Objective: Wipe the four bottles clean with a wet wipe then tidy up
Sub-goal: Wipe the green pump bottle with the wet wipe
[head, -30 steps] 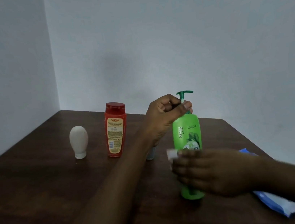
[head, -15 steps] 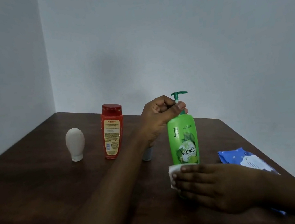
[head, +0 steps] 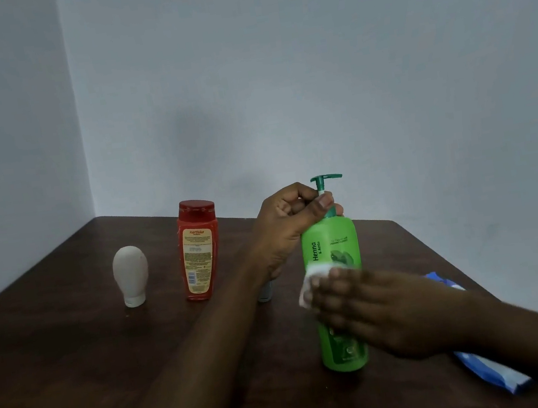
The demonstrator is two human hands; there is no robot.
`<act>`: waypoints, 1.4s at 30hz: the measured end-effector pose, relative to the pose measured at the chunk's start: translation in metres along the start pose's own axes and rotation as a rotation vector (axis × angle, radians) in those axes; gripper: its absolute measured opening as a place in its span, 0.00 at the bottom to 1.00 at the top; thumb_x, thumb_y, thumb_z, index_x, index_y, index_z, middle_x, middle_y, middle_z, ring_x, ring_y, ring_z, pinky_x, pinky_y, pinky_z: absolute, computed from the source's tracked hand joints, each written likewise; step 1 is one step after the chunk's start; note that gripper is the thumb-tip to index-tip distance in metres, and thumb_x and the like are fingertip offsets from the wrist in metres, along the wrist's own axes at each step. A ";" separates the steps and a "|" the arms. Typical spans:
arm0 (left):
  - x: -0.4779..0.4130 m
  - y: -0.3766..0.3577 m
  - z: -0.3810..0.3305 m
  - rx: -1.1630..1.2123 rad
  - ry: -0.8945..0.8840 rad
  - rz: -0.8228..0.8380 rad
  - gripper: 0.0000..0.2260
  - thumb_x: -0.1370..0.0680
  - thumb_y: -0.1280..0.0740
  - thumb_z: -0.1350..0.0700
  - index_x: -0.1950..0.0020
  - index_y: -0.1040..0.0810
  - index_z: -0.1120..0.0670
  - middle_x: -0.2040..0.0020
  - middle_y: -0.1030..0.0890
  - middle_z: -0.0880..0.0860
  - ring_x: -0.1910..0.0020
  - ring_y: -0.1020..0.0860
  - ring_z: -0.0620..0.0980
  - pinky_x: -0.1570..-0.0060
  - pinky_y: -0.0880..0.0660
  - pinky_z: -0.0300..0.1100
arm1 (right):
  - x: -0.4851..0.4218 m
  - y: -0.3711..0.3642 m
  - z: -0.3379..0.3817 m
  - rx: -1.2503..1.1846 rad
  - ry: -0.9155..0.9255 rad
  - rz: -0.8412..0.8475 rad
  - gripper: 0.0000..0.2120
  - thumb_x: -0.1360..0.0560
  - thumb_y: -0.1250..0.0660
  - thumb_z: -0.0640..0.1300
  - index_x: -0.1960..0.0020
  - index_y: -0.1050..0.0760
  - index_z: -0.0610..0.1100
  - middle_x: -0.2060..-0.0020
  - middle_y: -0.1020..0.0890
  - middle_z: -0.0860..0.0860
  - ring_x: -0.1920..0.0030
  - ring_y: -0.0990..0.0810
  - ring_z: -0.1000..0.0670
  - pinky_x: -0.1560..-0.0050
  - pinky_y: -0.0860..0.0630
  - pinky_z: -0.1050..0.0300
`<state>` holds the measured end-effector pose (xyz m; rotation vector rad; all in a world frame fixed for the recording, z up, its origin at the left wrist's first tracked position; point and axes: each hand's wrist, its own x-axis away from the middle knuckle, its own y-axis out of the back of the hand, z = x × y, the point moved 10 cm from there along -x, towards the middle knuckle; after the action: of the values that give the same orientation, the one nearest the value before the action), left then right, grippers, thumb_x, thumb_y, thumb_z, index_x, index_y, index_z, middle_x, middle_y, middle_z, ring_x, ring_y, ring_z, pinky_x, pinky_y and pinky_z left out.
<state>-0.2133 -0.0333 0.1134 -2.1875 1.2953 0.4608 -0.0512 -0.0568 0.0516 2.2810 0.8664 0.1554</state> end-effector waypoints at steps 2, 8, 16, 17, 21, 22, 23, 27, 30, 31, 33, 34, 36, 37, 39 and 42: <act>0.000 -0.001 0.002 0.010 0.007 0.010 0.04 0.19 0.29 0.64 0.50 0.23 0.63 0.47 0.17 0.73 0.53 0.13 0.57 0.51 0.18 0.47 | 0.002 -0.008 0.018 -0.008 0.113 0.053 0.20 0.15 0.42 0.42 0.24 0.30 0.37 0.24 0.30 0.40 0.21 0.37 0.40 0.22 0.37 0.43; 0.001 -0.001 0.006 0.048 0.045 0.012 0.09 0.22 0.26 0.58 0.51 0.19 0.64 0.47 0.16 0.68 0.50 0.17 0.58 0.47 0.19 0.47 | -0.002 0.015 -0.053 -0.046 -0.168 -0.043 0.22 0.15 0.45 0.39 0.22 0.35 0.37 0.22 0.33 0.41 0.20 0.39 0.41 0.23 0.35 0.41; 0.000 -0.004 0.012 0.126 0.076 0.087 0.10 0.17 0.33 0.60 0.41 0.20 0.67 0.45 0.15 0.63 0.45 0.17 0.58 0.43 0.19 0.49 | 0.015 0.013 -0.057 -0.154 -0.341 -0.068 0.24 0.18 0.42 0.38 0.22 0.35 0.36 0.22 0.34 0.40 0.20 0.39 0.40 0.25 0.33 0.39; 0.001 -0.004 0.012 0.133 0.077 0.089 0.11 0.16 0.35 0.61 0.40 0.22 0.68 0.43 0.16 0.66 0.44 0.17 0.60 0.40 0.19 0.53 | 0.016 0.011 -0.044 -0.139 -0.301 -0.063 0.23 0.18 0.44 0.38 0.23 0.34 0.36 0.22 0.34 0.40 0.20 0.39 0.40 0.25 0.33 0.39; 0.000 0.002 0.014 0.105 0.086 0.070 0.11 0.16 0.37 0.62 0.39 0.22 0.68 0.39 0.17 0.67 0.43 0.17 0.57 0.41 0.18 0.49 | 0.023 -0.001 0.017 -0.114 -0.061 -0.009 0.21 0.16 0.41 0.41 0.23 0.32 0.37 0.23 0.31 0.41 0.21 0.37 0.40 0.25 0.32 0.42; -0.001 0.003 0.013 0.088 0.077 0.074 0.11 0.15 0.37 0.61 0.39 0.22 0.68 0.38 0.17 0.66 0.44 0.17 0.54 0.42 0.18 0.47 | 0.025 -0.003 0.027 -0.108 -0.003 0.023 0.21 0.15 0.41 0.42 0.23 0.32 0.38 0.23 0.32 0.42 0.20 0.38 0.41 0.25 0.33 0.43; -0.001 0.003 0.012 0.067 0.066 0.078 0.12 0.15 0.38 0.61 0.38 0.21 0.68 0.38 0.17 0.64 0.45 0.17 0.53 0.43 0.18 0.46 | 0.026 -0.004 0.031 -0.102 0.037 0.052 0.21 0.15 0.41 0.43 0.23 0.33 0.39 0.22 0.32 0.42 0.20 0.38 0.41 0.24 0.33 0.44; -0.003 0.004 0.011 0.023 0.034 0.084 0.11 0.15 0.38 0.61 0.39 0.19 0.65 0.39 0.17 0.60 0.44 0.18 0.52 0.41 0.19 0.48 | 0.029 0.006 0.000 -0.087 -0.029 0.029 0.23 0.15 0.44 0.41 0.21 0.36 0.38 0.22 0.34 0.42 0.19 0.40 0.42 0.24 0.34 0.44; -0.002 0.004 0.013 0.020 0.042 0.100 0.11 0.15 0.39 0.63 0.38 0.21 0.67 0.39 0.17 0.61 0.41 0.19 0.55 0.38 0.21 0.51 | 0.024 0.015 -0.040 -0.062 -0.144 0.014 0.26 0.18 0.41 0.38 0.21 0.38 0.37 0.21 0.36 0.41 0.19 0.42 0.41 0.22 0.37 0.43; -0.002 0.002 0.013 0.017 0.050 0.109 0.12 0.15 0.39 0.64 0.37 0.21 0.67 0.39 0.17 0.61 0.42 0.18 0.55 0.38 0.20 0.50 | 0.020 0.017 -0.050 -0.051 -0.154 0.019 0.26 0.18 0.40 0.38 0.21 0.37 0.36 0.21 0.37 0.41 0.19 0.43 0.41 0.22 0.37 0.42; -0.002 0.001 0.015 0.043 0.077 0.106 0.11 0.16 0.36 0.63 0.38 0.20 0.67 0.43 0.17 0.60 0.45 0.18 0.53 0.42 0.21 0.47 | 0.013 0.022 -0.065 -0.053 -0.172 0.007 0.24 0.17 0.43 0.37 0.21 0.37 0.36 0.21 0.37 0.40 0.19 0.43 0.40 0.23 0.35 0.40; -0.002 0.001 0.017 0.075 0.094 0.092 0.11 0.18 0.35 0.62 0.39 0.19 0.65 0.45 0.17 0.60 0.47 0.19 0.53 0.43 0.22 0.46 | 0.010 0.025 -0.071 -0.053 -0.185 0.008 0.23 0.16 0.44 0.37 0.21 0.37 0.36 0.21 0.37 0.40 0.19 0.43 0.40 0.23 0.35 0.40; -0.003 0.002 0.020 0.125 0.115 0.068 0.11 0.21 0.33 0.60 0.42 0.16 0.63 0.47 0.17 0.60 0.47 0.20 0.55 0.43 0.23 0.48 | 0.008 0.029 -0.083 -0.074 -0.241 0.000 0.23 0.15 0.44 0.38 0.21 0.36 0.36 0.21 0.36 0.41 0.19 0.42 0.41 0.22 0.36 0.41; -0.004 0.002 0.021 0.132 0.115 0.060 0.10 0.21 0.33 0.61 0.43 0.16 0.62 0.47 0.16 0.60 0.46 0.19 0.56 0.42 0.23 0.48 | 0.007 0.029 -0.086 -0.108 -0.282 -0.006 0.23 0.16 0.44 0.38 0.21 0.36 0.37 0.21 0.36 0.41 0.19 0.42 0.42 0.22 0.37 0.42; -0.004 0.003 0.022 0.119 0.102 0.044 0.09 0.18 0.35 0.63 0.44 0.16 0.62 0.48 0.15 0.59 0.47 0.17 0.53 0.42 0.21 0.47 | 0.009 0.023 -0.084 -0.206 -0.363 -0.015 0.24 0.16 0.44 0.40 0.21 0.36 0.37 0.21 0.36 0.42 0.19 0.41 0.44 0.22 0.37 0.45; -0.004 0.008 0.023 0.097 0.092 0.009 0.09 0.16 0.39 0.66 0.45 0.18 0.64 0.48 0.15 0.60 0.48 0.16 0.54 0.40 0.20 0.48 | 0.030 0.018 -0.062 -0.323 -0.439 -0.015 0.25 0.17 0.44 0.40 0.21 0.37 0.38 0.20 0.37 0.42 0.19 0.40 0.47 0.21 0.38 0.50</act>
<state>-0.2227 -0.0193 0.0954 -2.1453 1.3475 0.2968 -0.0384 -0.0133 0.1066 1.9017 0.5783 -0.1949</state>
